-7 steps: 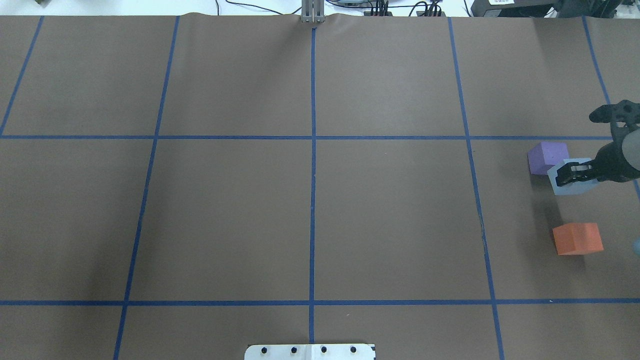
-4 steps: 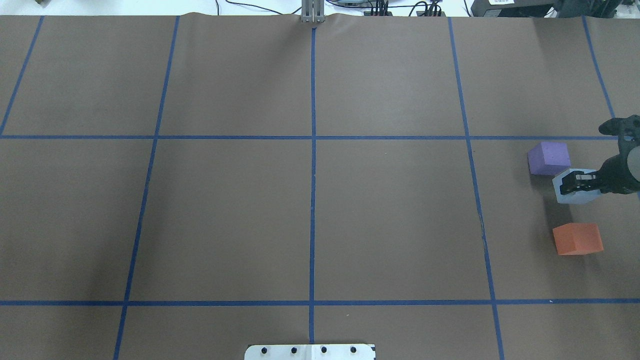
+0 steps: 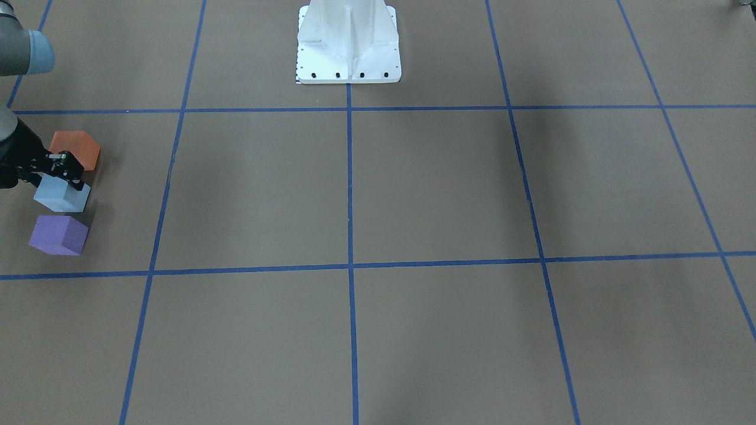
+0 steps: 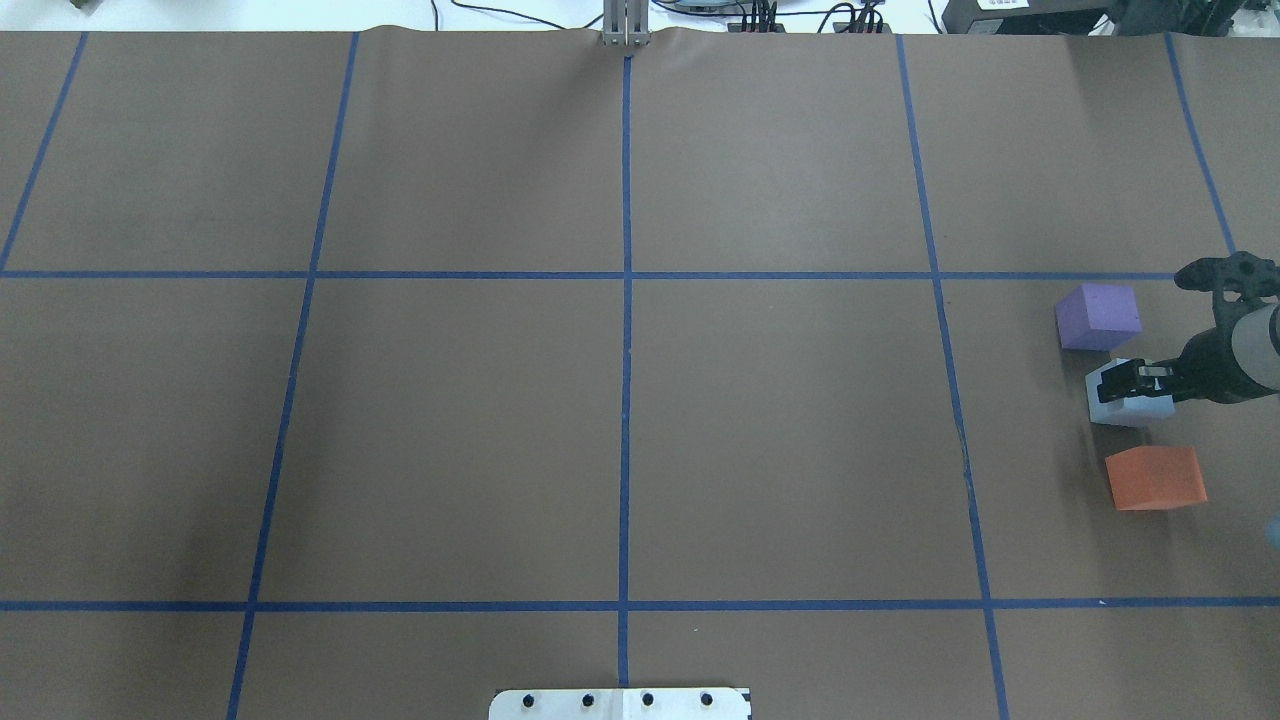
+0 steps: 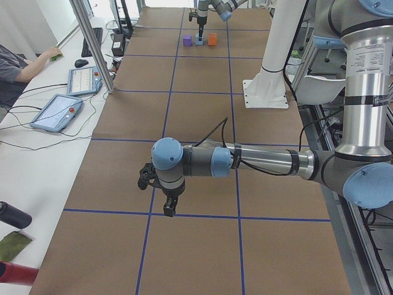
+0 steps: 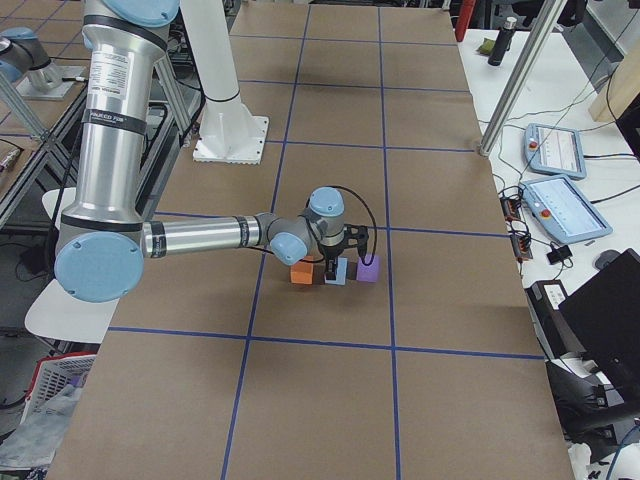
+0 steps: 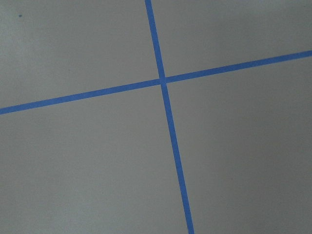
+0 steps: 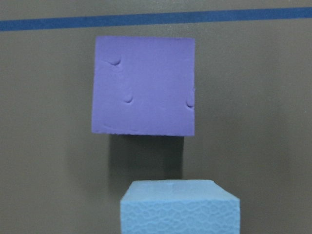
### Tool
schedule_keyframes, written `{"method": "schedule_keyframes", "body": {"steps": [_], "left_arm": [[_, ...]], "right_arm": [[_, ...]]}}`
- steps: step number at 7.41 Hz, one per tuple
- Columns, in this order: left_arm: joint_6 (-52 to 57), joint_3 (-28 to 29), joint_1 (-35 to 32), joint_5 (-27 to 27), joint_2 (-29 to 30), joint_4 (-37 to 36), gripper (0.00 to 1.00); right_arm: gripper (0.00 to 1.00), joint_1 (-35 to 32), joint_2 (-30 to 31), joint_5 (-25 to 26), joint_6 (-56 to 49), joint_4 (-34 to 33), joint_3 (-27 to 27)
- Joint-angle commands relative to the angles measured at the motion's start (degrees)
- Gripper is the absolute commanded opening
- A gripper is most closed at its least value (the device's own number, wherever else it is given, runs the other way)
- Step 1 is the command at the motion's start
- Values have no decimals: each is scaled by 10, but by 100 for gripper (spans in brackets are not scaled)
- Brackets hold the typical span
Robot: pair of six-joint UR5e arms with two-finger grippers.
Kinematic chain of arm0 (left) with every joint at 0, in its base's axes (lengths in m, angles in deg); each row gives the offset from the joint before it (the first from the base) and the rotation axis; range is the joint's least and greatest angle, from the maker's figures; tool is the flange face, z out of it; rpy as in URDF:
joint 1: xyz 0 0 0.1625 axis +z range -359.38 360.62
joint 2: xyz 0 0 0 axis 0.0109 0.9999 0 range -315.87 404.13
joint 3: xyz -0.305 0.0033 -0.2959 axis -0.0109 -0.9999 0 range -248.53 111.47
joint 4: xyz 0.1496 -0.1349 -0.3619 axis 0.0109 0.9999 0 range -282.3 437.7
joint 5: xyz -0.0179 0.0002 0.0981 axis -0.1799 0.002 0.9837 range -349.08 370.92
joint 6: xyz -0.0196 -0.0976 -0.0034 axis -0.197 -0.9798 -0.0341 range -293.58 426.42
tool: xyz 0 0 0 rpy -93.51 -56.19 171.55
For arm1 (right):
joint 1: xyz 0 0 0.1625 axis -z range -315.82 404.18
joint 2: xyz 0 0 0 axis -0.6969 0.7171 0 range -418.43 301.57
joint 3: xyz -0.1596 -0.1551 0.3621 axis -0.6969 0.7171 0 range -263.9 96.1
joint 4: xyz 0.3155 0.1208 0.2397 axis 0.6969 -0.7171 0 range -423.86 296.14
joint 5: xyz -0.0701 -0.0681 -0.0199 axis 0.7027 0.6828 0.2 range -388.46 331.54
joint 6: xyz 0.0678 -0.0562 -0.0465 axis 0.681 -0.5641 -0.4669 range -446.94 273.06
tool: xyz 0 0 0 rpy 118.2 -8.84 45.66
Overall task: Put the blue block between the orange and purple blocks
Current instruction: 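Lower the cube into the gap between purple and orange cubes, open gripper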
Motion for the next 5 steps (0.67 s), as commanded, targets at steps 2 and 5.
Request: {"method": "schedule_keyframes", "body": {"steps": [2, 5], "left_arm": [[0, 1, 0, 0, 0, 0, 100], [-4, -5, 0, -1, 0, -1, 100]], "right_arm": [[100, -22, 6, -10, -42, -10, -38], [100, -183, 20, -88, -267, -123, -55]]}}
